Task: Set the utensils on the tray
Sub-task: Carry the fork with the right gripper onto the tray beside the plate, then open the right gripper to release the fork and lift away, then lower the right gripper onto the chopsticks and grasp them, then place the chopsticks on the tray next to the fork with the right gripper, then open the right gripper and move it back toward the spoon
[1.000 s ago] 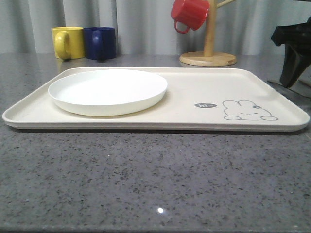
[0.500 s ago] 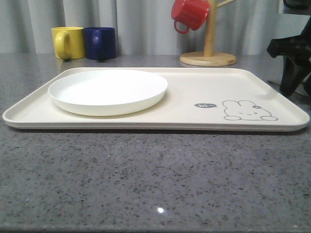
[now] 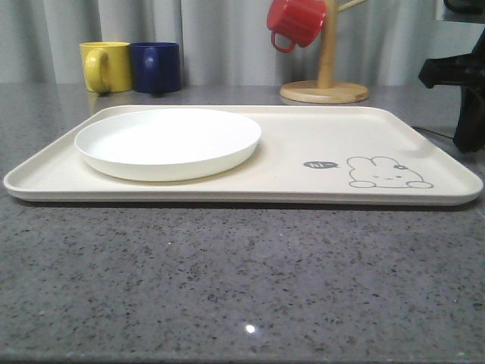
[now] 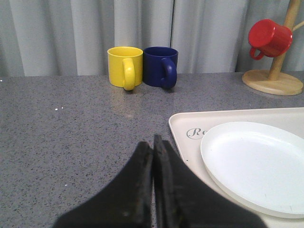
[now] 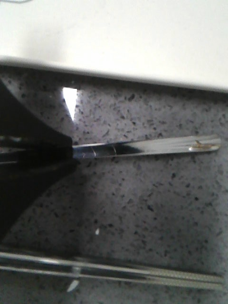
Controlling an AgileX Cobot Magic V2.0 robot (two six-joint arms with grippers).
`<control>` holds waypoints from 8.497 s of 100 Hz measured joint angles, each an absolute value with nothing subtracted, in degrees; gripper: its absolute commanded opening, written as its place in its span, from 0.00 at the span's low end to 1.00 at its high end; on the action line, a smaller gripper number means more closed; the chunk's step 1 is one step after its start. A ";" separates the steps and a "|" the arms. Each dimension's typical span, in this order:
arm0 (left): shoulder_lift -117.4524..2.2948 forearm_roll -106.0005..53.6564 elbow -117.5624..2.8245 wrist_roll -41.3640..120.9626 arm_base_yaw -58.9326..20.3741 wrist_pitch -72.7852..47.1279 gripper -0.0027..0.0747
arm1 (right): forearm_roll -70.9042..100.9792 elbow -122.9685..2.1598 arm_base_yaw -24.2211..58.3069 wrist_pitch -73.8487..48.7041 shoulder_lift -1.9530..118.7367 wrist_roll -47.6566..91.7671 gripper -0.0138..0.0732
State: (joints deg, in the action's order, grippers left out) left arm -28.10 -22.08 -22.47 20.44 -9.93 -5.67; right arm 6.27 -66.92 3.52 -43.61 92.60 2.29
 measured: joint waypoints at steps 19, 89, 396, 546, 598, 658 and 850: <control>-28.10 -22.08 -22.47 20.44 -9.93 -5.67 0.01 | 6.27 -70.74 4.42 -48.09 88.34 -2.43 0.13; -28.10 -22.08 -22.47 20.44 -9.93 -5.62 0.01 | -7.99 -75.10 29.08 -44.30 90.85 -38.68 0.13; -28.10 -22.04 -22.47 20.44 -9.93 -5.54 0.01 | -1.15 -72.93 -2.16 -51.80 92.70 -7.68 0.60; -28.10 -22.04 -22.47 20.44 -9.93 -5.54 0.01 | 3.34 -77.42 16.26 -52.95 89.57 -20.20 0.15; -28.10 -22.04 -22.47 20.44 -9.93 -5.54 0.01 | 3.34 -77.42 22.84 -46.23 98.17 -28.98 0.15; -28.10 -22.04 -22.47 20.44 -9.93 -5.54 0.01 | 3.34 -77.64 23.04 -45.62 100.78 -29.59 0.50; -28.10 -22.04 -22.47 20.44 -9.93 -5.54 0.01 | 0.98 -78.48 -11.02 -56.63 101.04 0.00 0.44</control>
